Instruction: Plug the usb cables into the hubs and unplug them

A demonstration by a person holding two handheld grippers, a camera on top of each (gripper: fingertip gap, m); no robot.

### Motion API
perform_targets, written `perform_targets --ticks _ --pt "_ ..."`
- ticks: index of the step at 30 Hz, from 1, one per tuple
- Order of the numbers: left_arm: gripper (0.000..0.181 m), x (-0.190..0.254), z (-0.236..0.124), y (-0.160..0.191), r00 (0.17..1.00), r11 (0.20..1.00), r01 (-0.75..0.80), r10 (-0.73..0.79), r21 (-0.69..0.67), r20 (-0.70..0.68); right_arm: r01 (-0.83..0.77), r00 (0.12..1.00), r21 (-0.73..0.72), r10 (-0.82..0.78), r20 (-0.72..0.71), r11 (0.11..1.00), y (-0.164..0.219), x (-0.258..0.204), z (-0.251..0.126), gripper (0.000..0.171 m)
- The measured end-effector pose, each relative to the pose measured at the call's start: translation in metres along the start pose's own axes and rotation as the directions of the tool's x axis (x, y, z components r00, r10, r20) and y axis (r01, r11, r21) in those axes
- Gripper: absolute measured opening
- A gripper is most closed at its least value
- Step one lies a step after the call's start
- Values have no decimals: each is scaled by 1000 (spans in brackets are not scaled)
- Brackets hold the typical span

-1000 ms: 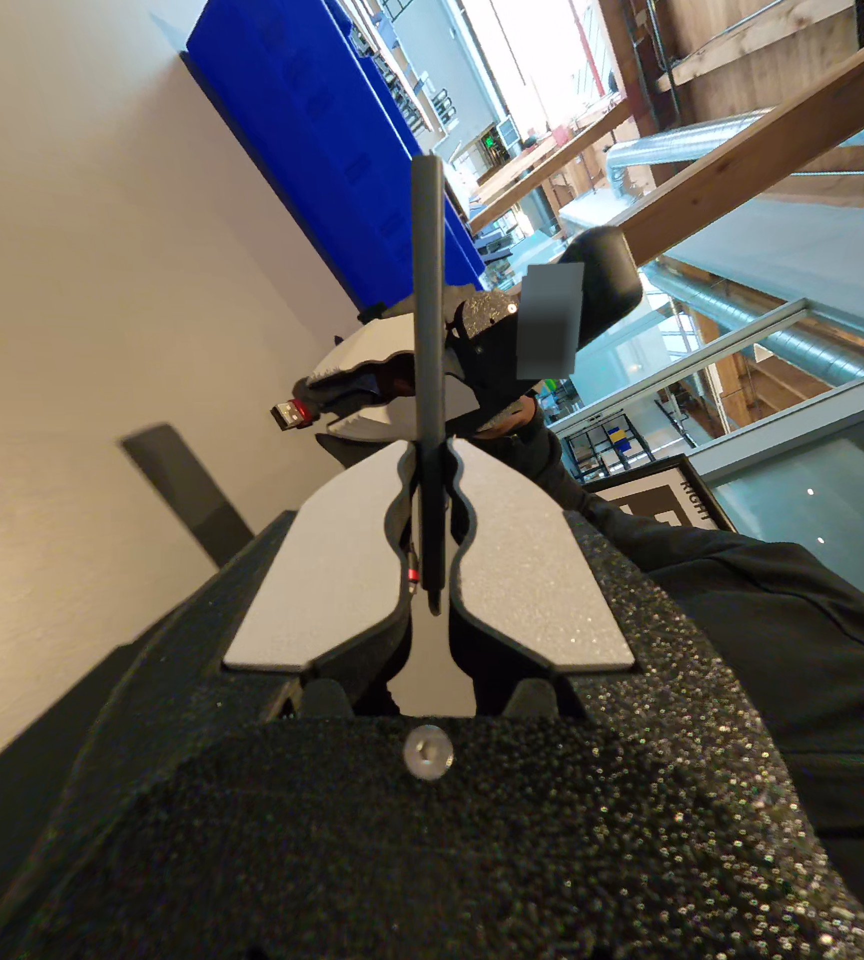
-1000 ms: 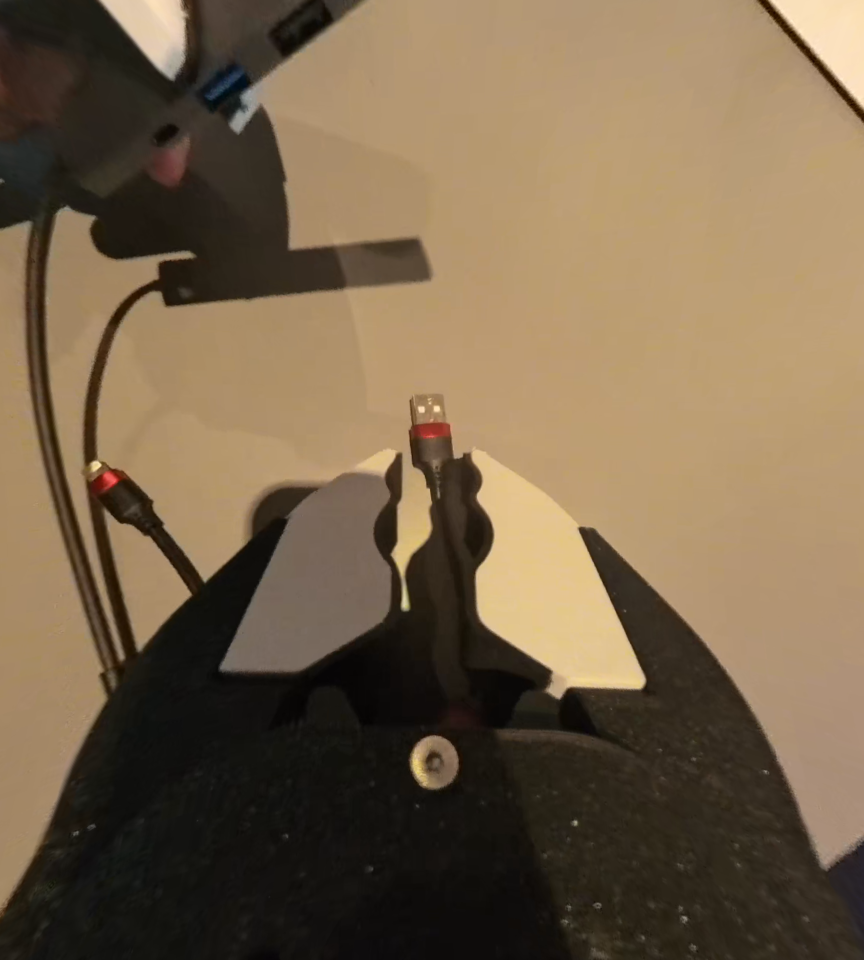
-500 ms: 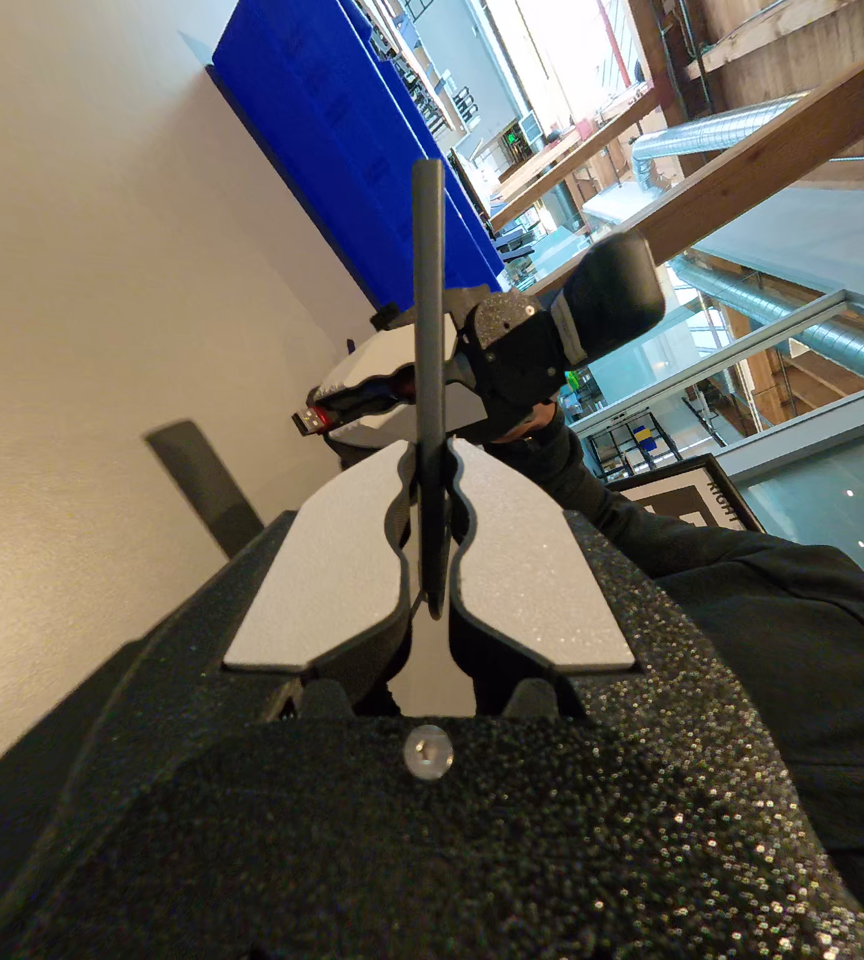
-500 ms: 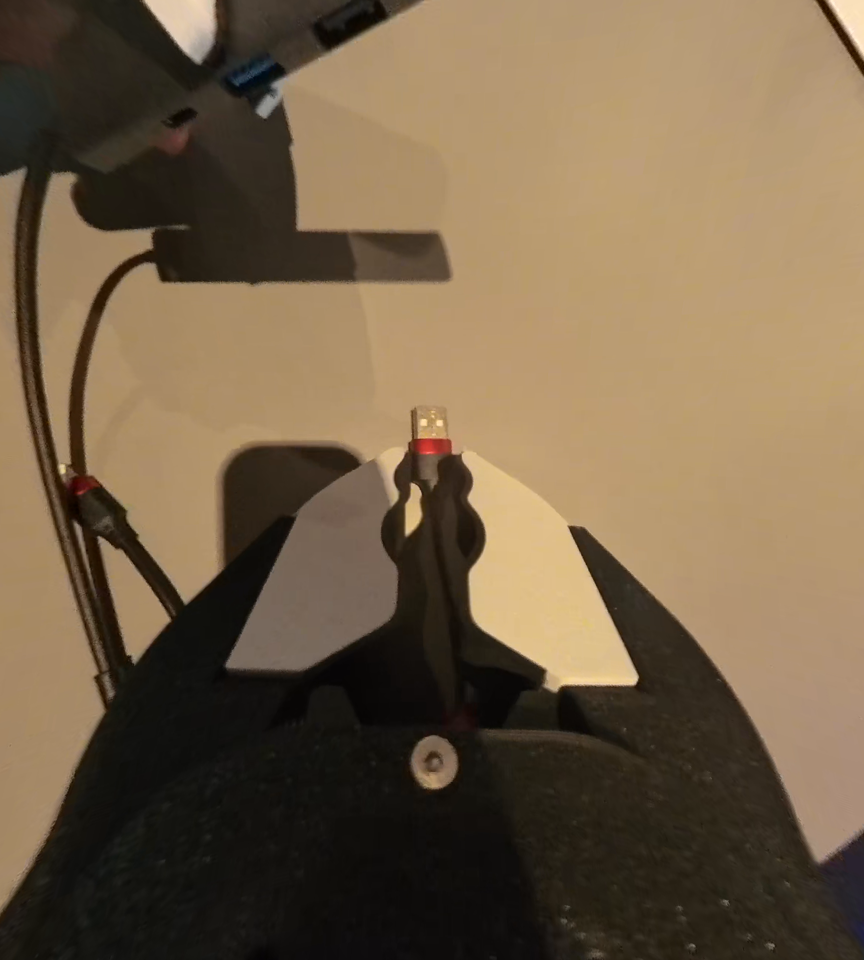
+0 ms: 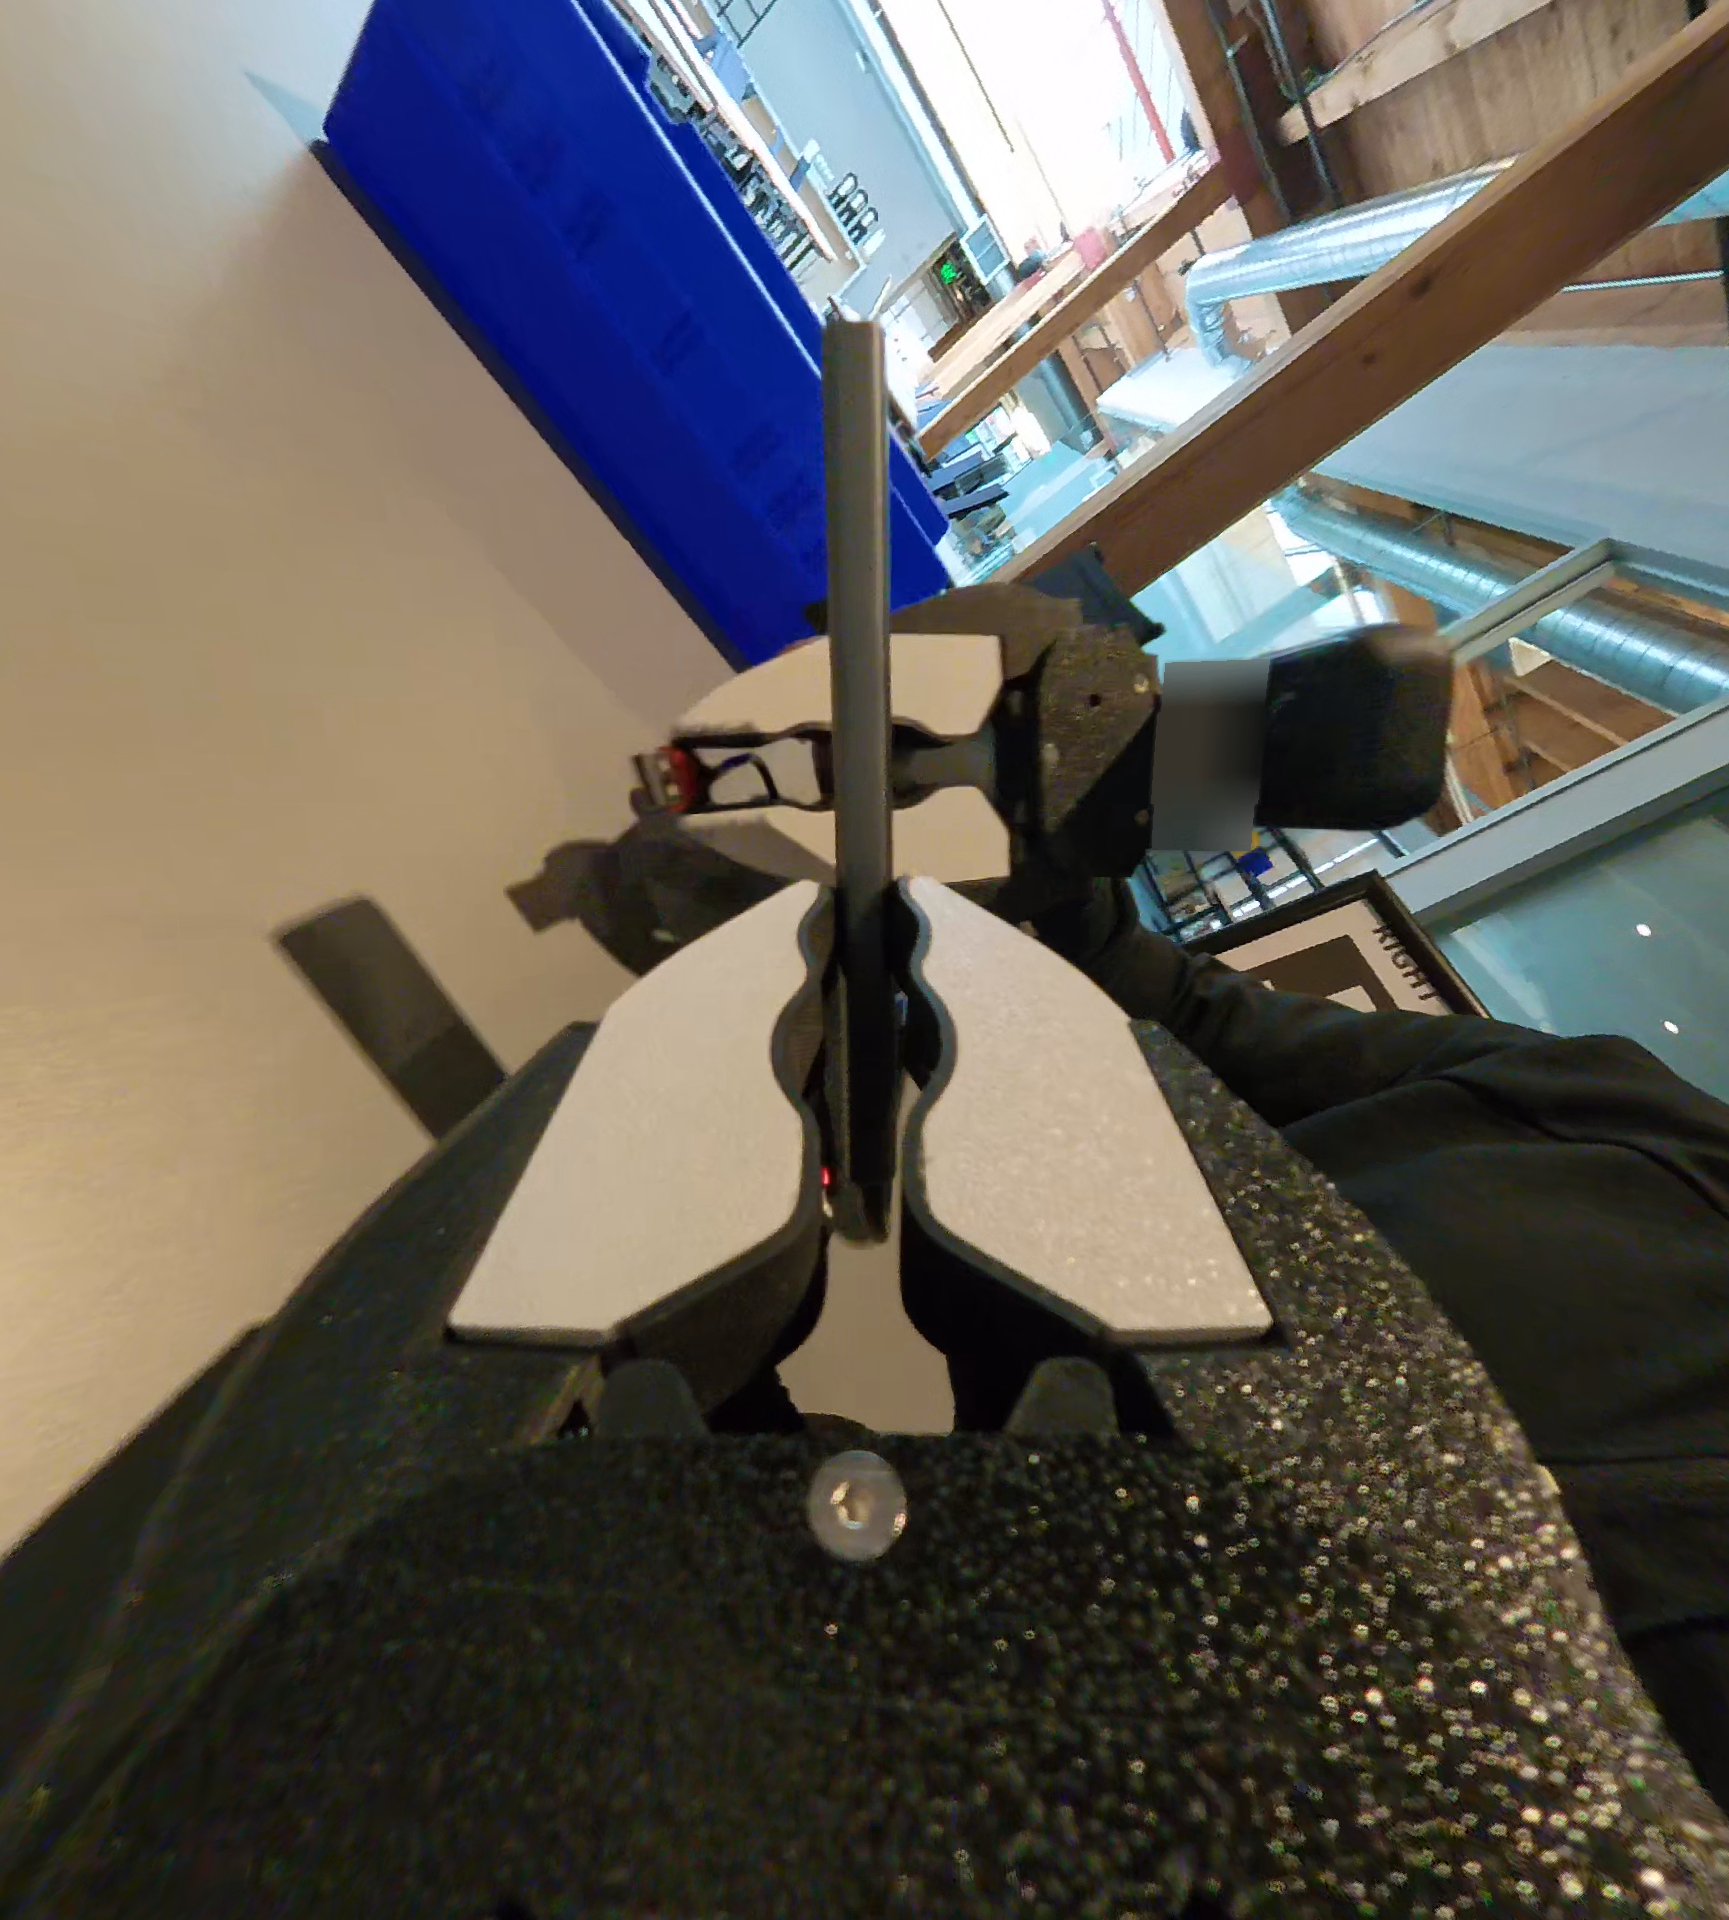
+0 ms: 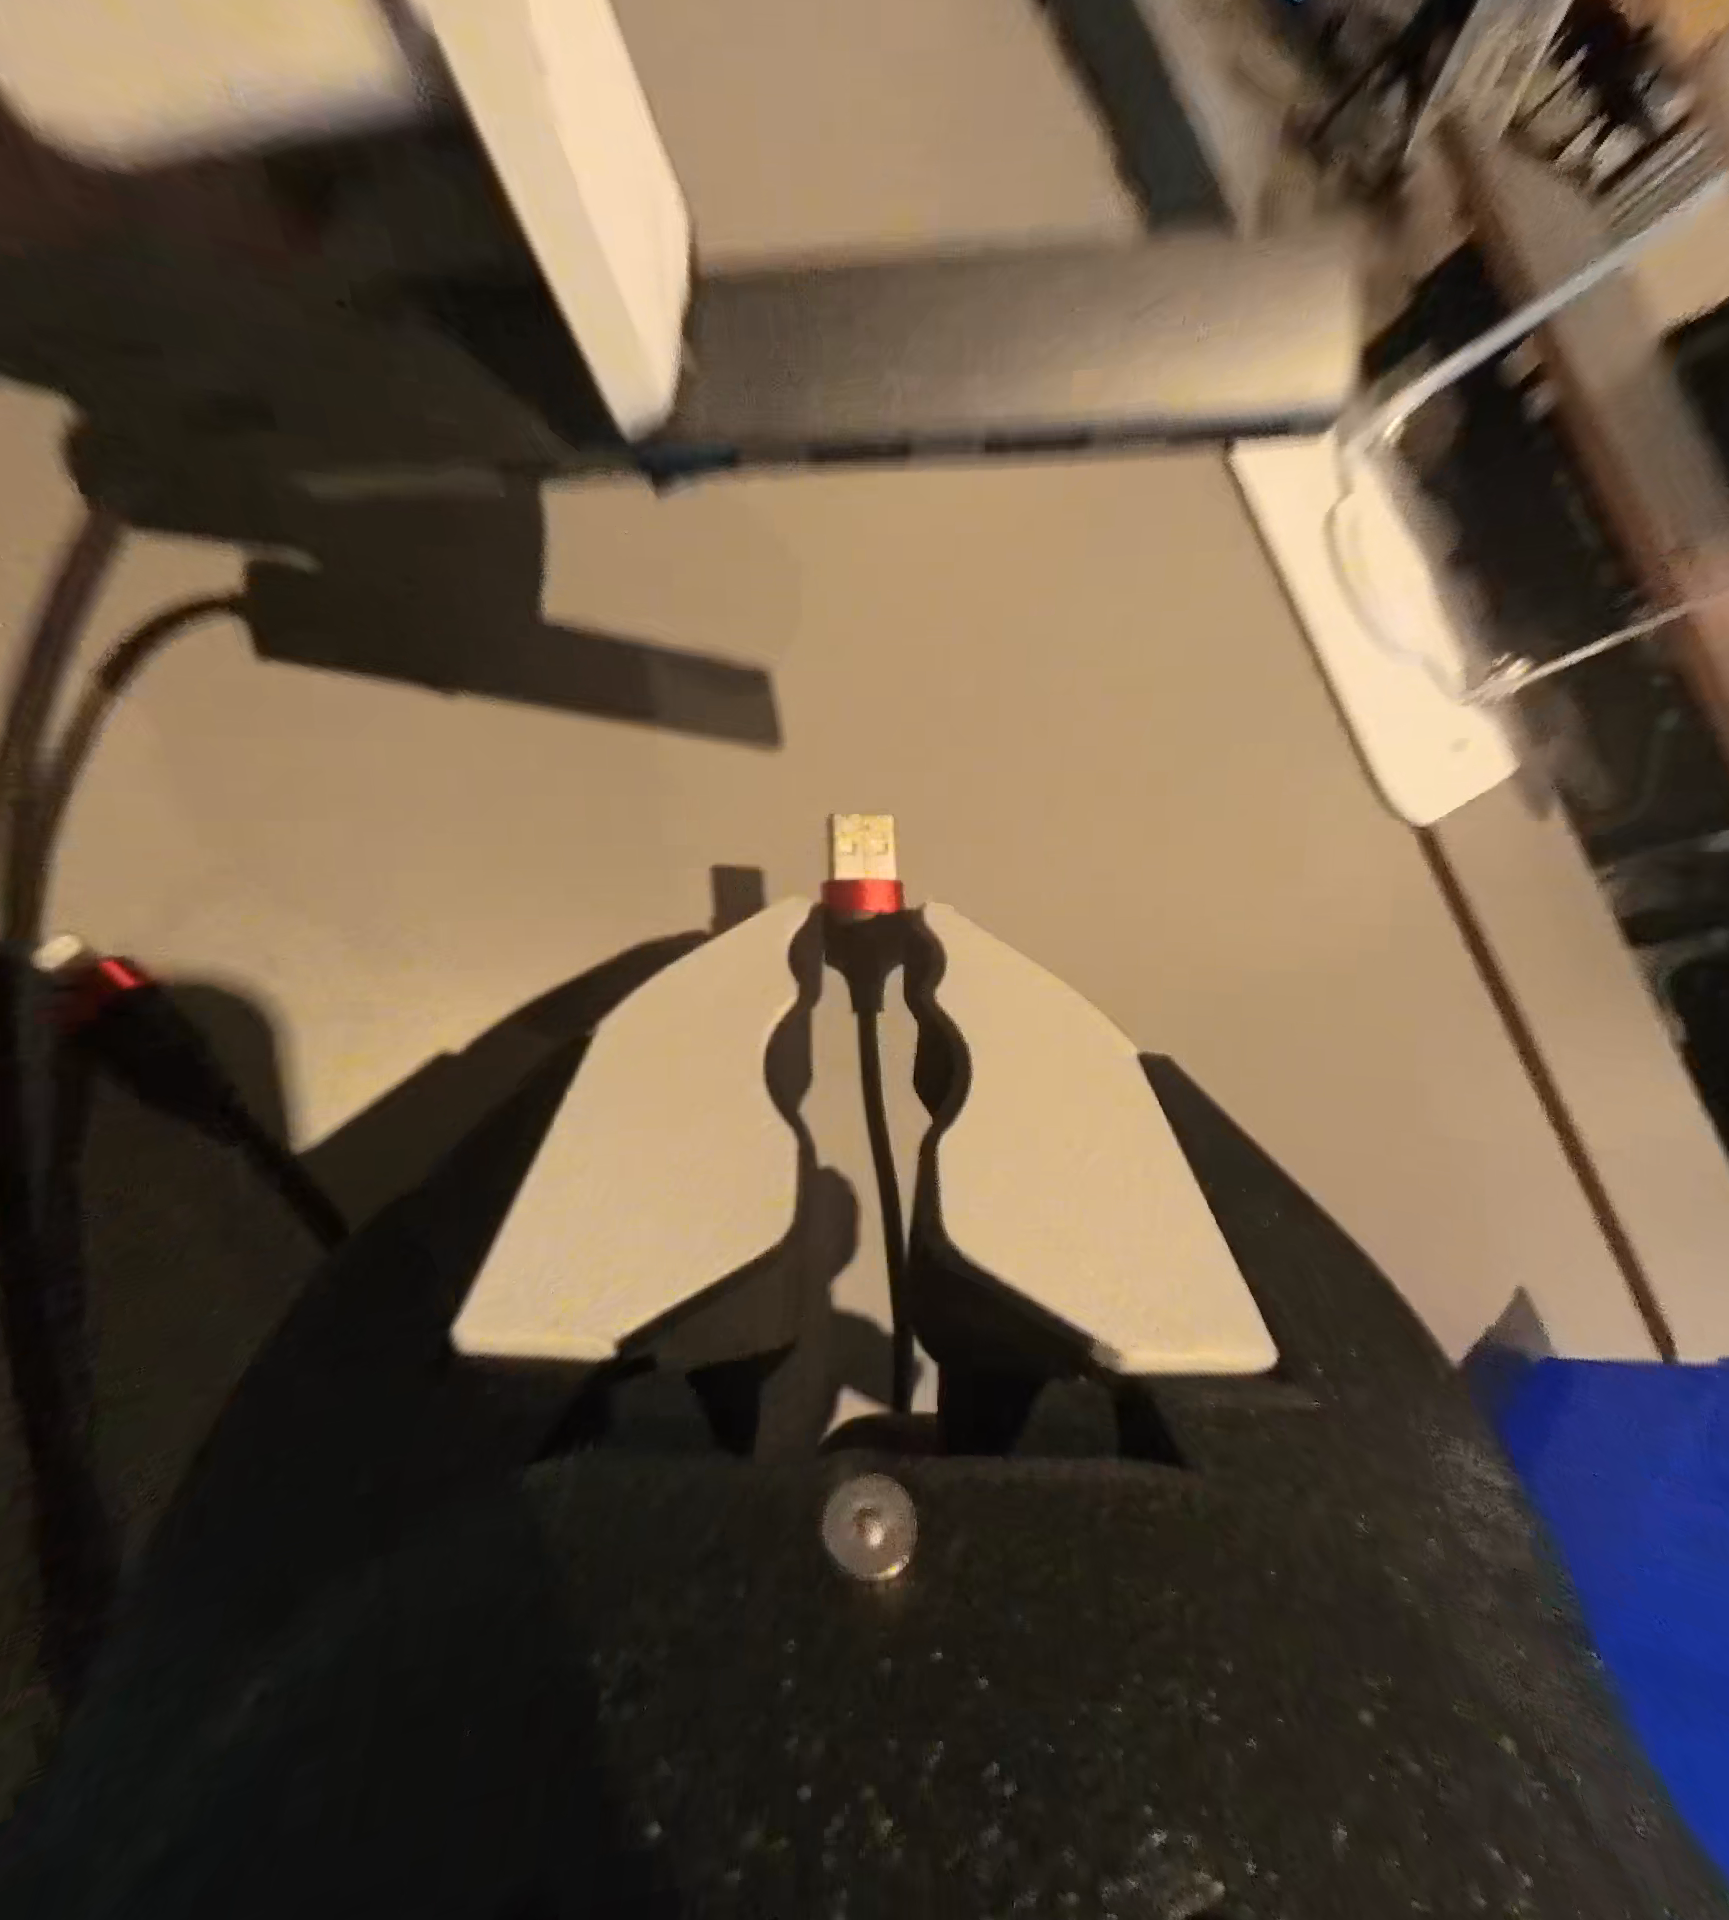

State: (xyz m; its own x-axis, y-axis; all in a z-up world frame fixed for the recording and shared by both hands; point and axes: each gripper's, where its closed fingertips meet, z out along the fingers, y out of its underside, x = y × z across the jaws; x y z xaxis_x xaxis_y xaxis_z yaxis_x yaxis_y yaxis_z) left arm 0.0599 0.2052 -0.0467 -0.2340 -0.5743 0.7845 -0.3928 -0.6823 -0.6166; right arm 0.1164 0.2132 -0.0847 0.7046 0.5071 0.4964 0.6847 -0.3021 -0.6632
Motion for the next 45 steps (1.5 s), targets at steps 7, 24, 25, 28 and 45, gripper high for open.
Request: perform_targets --ticks 7,24,25,28,45 --pt "10 22 -3 -11 986 996 -17 31 83 -161 39 993 287 -6 -116 957 -50 14 -44 15" --pt "9 11 13 0 993 992 -120 120 29 9 112 982 261 -66 -177 959 -51 8 -37 15" --pt "9 12 13 0 993 993 -117 117 29 2 120 980 258 -74 -184 959 -51 8 -36 14" --pt "9 13 14 1 993 993 -118 118 23 -1 143 976 249 -94 -198 958 -51 7 -36 15" --pt "10 7 15 15 980 979 -177 185 -104 70 275 943 193 -226 -243 942 -48 -2 -32 14"
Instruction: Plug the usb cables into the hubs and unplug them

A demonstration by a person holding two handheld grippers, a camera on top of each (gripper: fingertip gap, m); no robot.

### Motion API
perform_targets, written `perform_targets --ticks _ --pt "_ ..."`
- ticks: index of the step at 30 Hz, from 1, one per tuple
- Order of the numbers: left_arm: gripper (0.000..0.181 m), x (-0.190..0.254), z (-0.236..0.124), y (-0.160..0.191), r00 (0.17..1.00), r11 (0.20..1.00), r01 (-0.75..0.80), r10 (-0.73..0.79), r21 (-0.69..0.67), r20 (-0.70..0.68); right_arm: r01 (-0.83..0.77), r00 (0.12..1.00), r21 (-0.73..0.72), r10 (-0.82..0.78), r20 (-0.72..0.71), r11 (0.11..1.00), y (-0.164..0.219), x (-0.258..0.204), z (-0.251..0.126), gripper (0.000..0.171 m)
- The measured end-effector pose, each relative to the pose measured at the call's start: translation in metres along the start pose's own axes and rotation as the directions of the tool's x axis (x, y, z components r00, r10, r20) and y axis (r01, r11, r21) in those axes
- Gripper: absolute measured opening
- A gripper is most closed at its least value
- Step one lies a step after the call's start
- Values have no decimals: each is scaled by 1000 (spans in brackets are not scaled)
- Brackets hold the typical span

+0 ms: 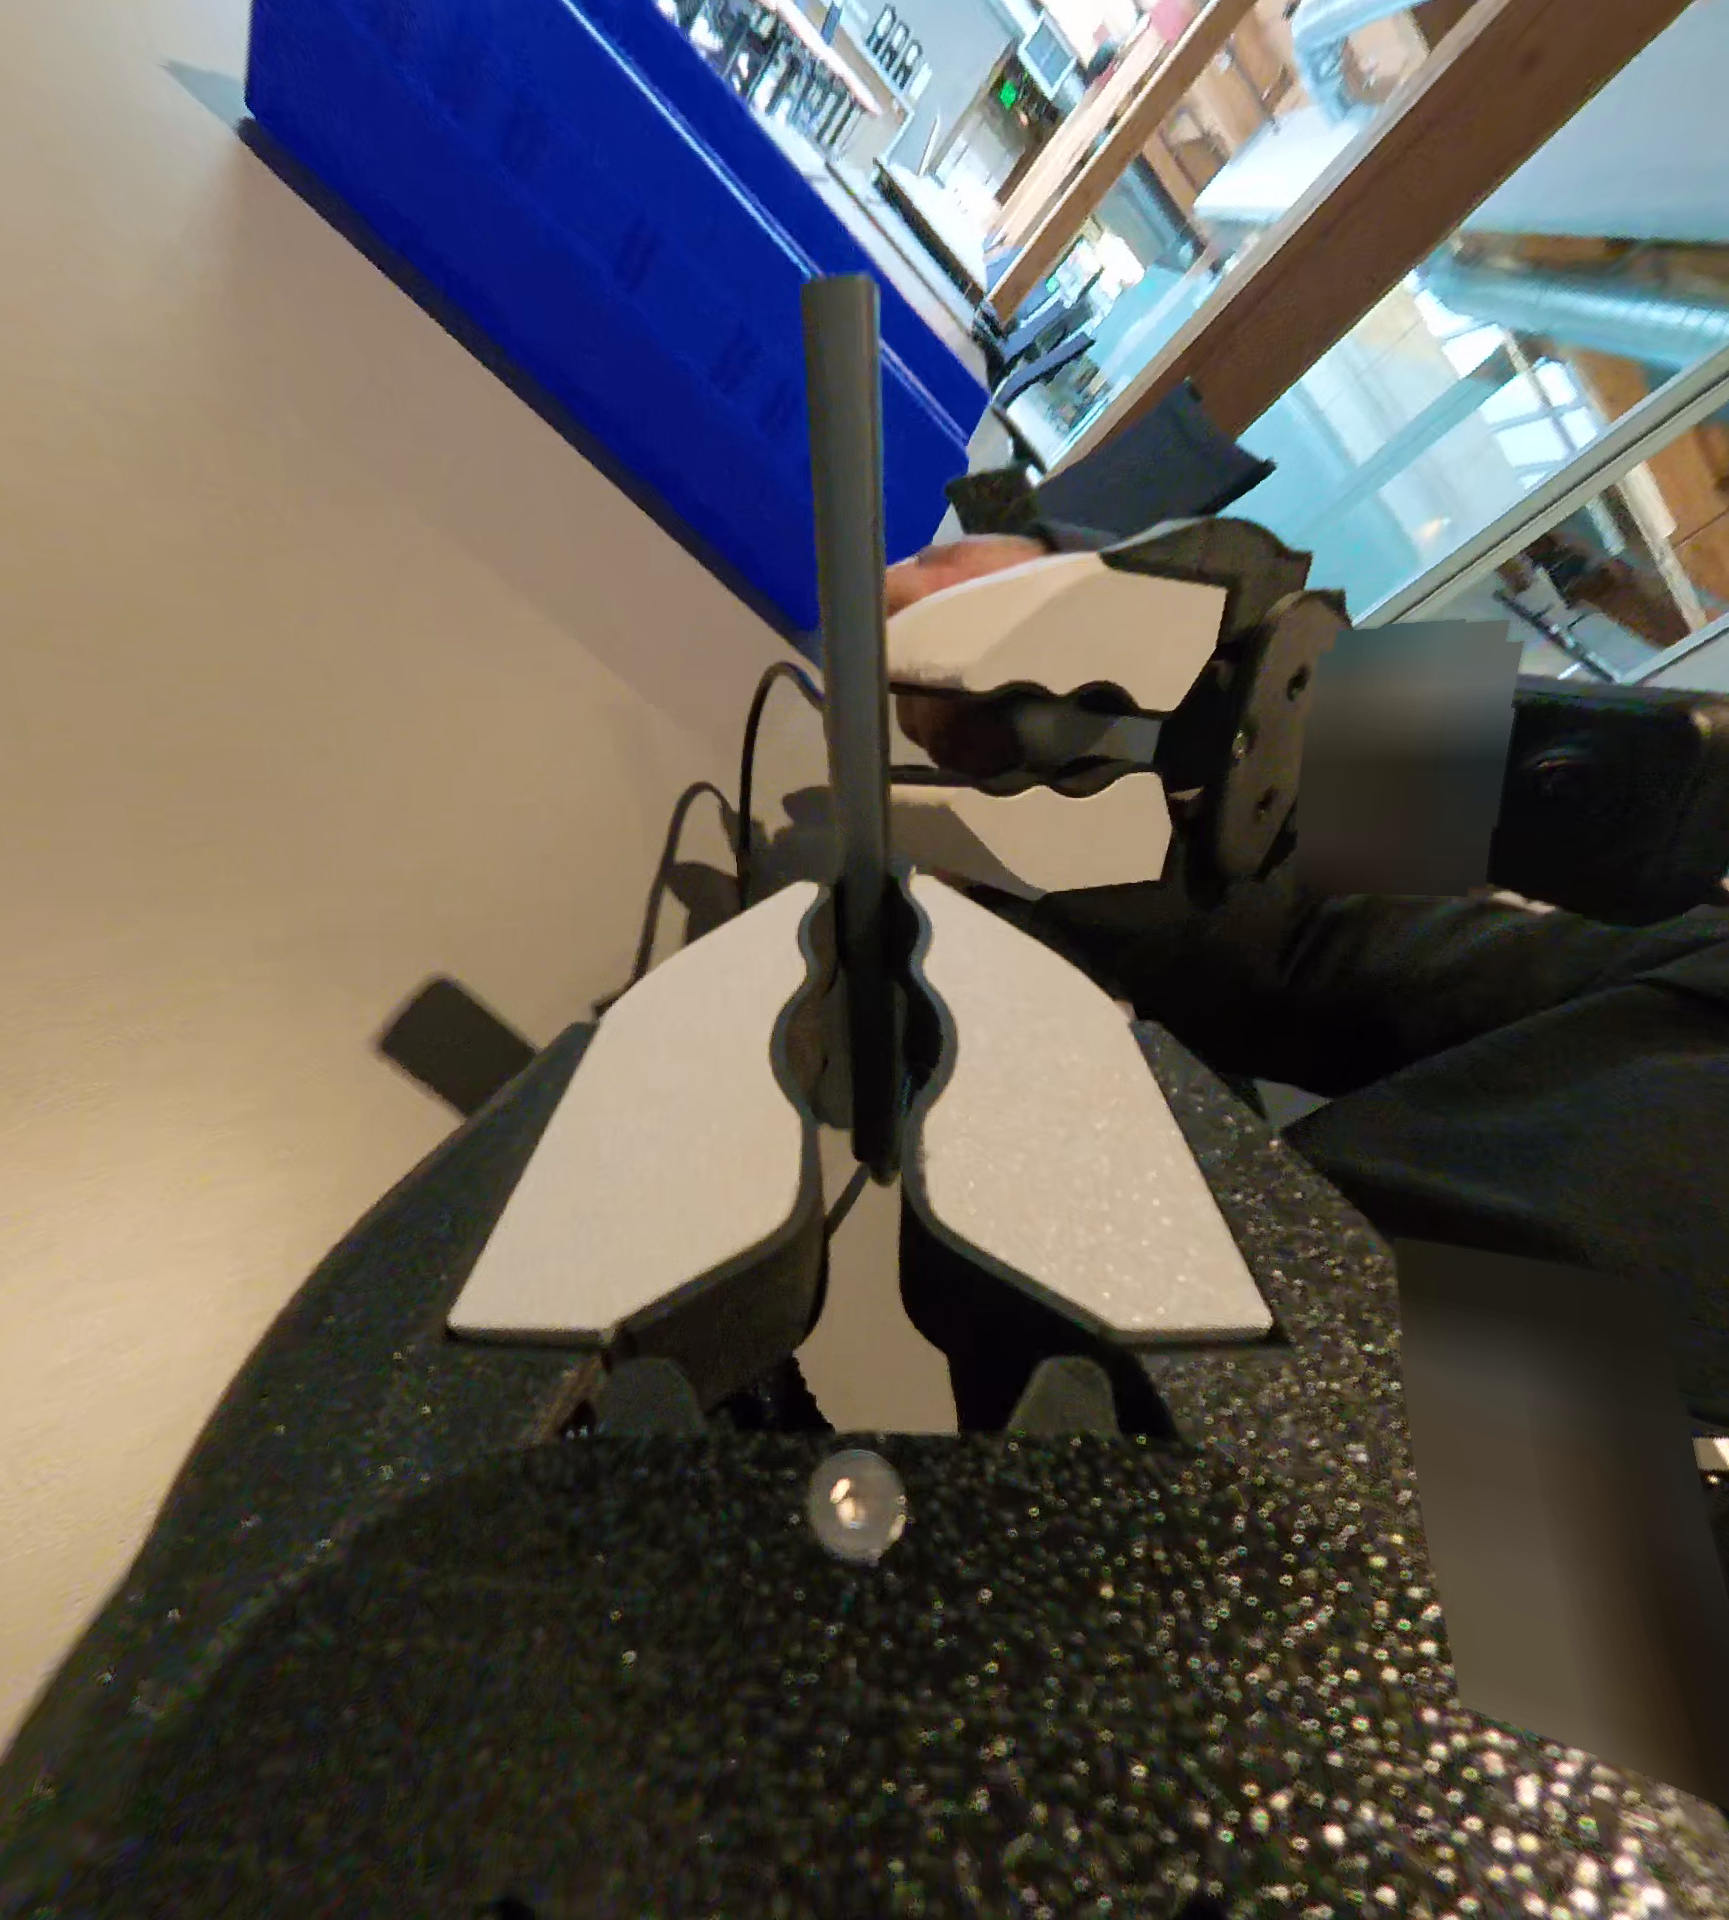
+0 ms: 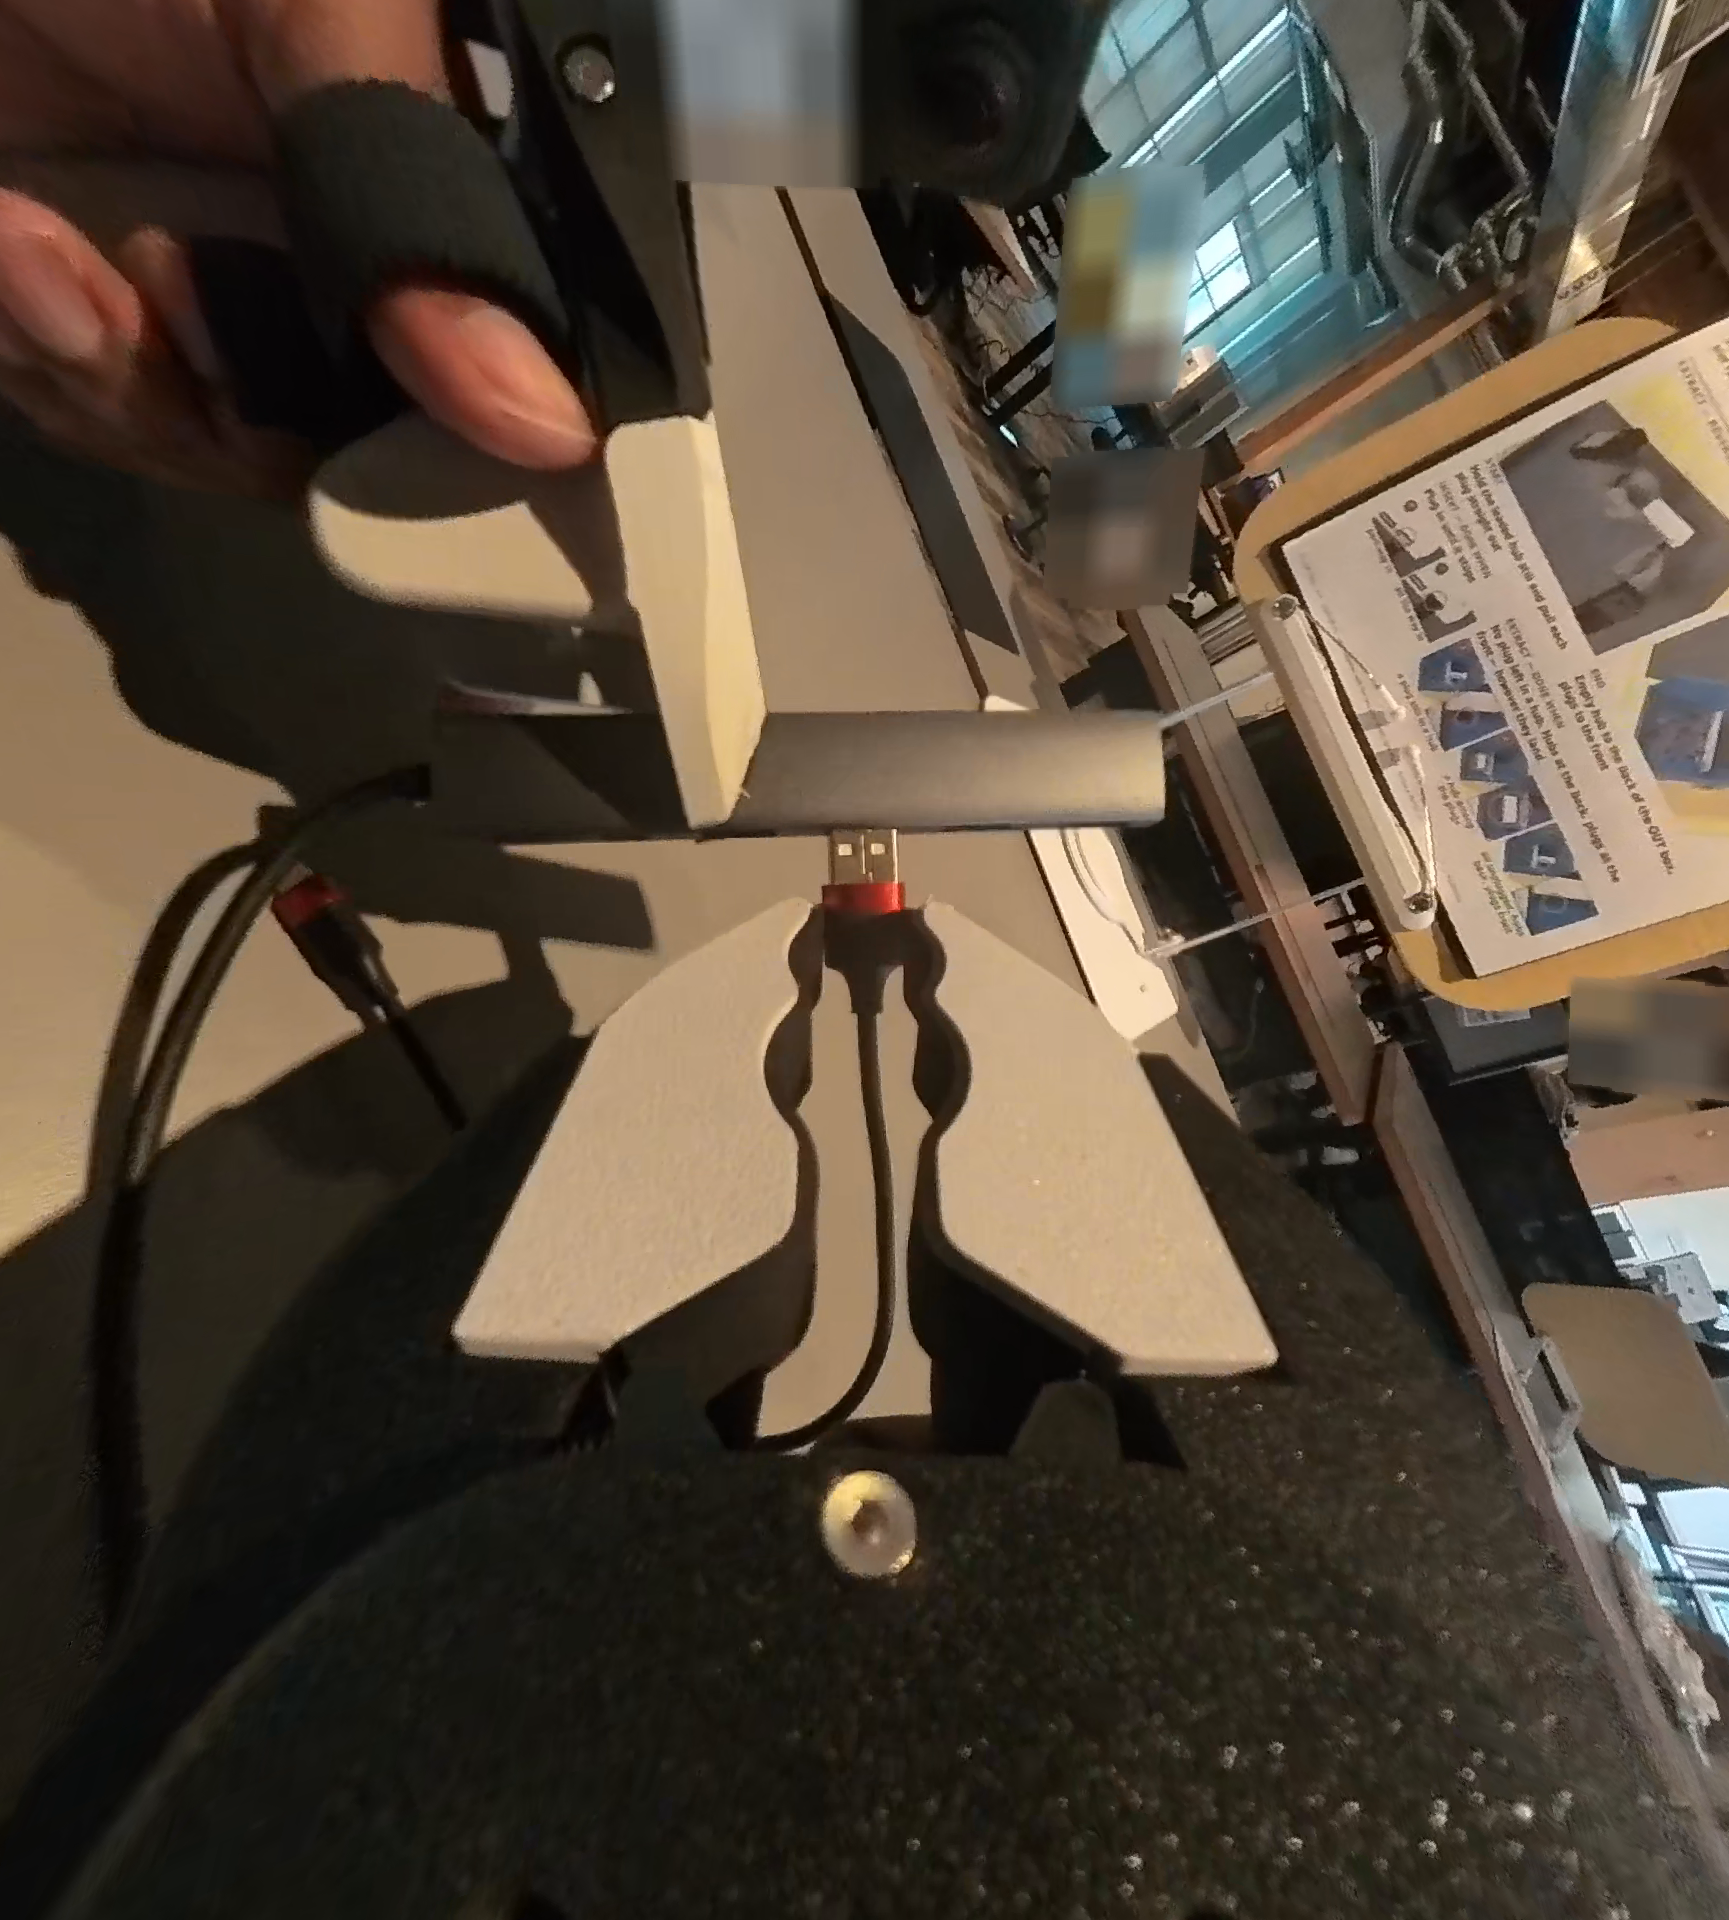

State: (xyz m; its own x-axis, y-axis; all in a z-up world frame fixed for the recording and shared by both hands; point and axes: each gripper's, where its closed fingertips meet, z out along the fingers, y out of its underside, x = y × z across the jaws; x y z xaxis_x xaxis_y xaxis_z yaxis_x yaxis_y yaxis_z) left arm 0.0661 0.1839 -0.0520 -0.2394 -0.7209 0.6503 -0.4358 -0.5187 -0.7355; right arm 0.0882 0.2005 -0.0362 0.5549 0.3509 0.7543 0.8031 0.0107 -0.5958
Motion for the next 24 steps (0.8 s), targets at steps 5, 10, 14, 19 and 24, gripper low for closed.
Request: perform_targets --ticks 5,10,14,19,24 --pt "10 3 2 10 1000 997 -27 27 -76 2 39 998 22 -40 39 999 -2 -7 -3 15" --pt "10 -4 4 12 993 991 -90 97 -98 72 95 995 3 -95 31 995 1 -8 -3 14" --pt "11 -5 2 13 984 983 -134 147 -125 100 111 993 -10 -110 34 994 0 -11 -2 14" --pt "13 -4 1 12 975 976 -169 186 -138 120 129 991 -24 -128 28 991 1 -13 -1 14" --pt "12 -3 -4 5 977 982 -161 173 -100 123 125 992 -19 -124 36 992 1 -14 -1 14"
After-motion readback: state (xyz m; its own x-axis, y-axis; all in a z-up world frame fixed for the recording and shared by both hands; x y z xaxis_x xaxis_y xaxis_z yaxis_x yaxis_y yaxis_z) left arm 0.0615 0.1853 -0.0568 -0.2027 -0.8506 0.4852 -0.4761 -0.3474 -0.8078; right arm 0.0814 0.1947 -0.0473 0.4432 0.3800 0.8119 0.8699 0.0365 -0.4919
